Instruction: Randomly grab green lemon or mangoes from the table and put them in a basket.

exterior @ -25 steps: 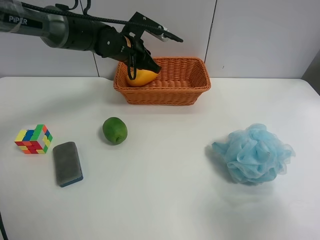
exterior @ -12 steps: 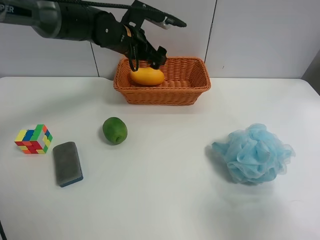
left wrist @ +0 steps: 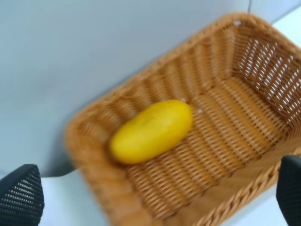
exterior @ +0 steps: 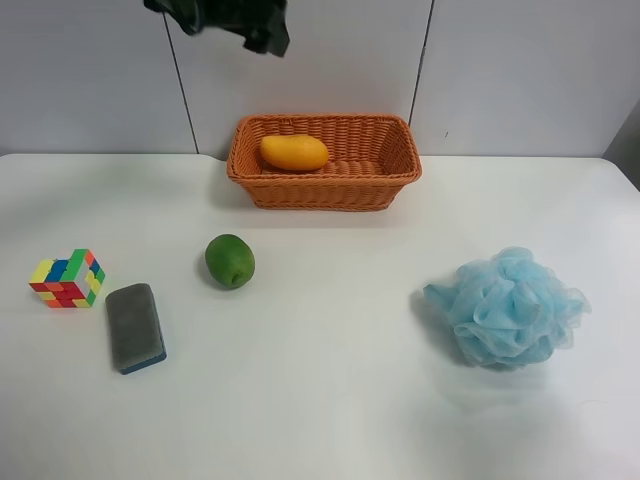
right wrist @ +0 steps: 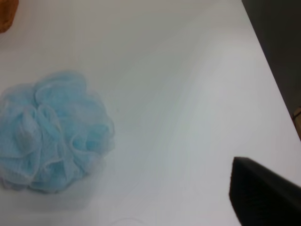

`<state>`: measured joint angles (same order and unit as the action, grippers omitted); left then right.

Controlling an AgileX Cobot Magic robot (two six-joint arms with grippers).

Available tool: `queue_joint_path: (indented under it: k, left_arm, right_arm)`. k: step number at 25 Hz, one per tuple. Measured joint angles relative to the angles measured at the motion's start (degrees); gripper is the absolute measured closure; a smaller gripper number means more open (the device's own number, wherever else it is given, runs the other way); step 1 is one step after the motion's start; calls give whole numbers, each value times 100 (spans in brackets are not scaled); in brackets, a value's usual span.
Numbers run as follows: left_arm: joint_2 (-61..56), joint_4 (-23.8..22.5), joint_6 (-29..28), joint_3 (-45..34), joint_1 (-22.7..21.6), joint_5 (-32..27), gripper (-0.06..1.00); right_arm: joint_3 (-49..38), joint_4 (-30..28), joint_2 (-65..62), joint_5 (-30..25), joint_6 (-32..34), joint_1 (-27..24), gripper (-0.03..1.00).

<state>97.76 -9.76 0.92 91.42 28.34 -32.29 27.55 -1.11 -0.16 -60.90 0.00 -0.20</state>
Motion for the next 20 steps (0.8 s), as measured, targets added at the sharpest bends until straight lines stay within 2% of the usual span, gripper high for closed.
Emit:
queue_joint_path:
  k: [8,12,16,20]
  left_arm:
    - [-1890,-900,-92,-30,-356,-2183,-5]
    - [-2871,-1210,-250,-267,-595,-3067,-5]
    - [-4005,-1457,-441,-815,-889,-3570,-5]
    - [-5241,-1552,-639,-1548,-1274,-3695,-5]
  right_arm:
    - [0,0,0,0,0,0,-1]
    - [0,0,0,0,0,0,-1]
    - [0,0,0,0,0,0,-1]
    - [0,0,0,0,0,0,-1]
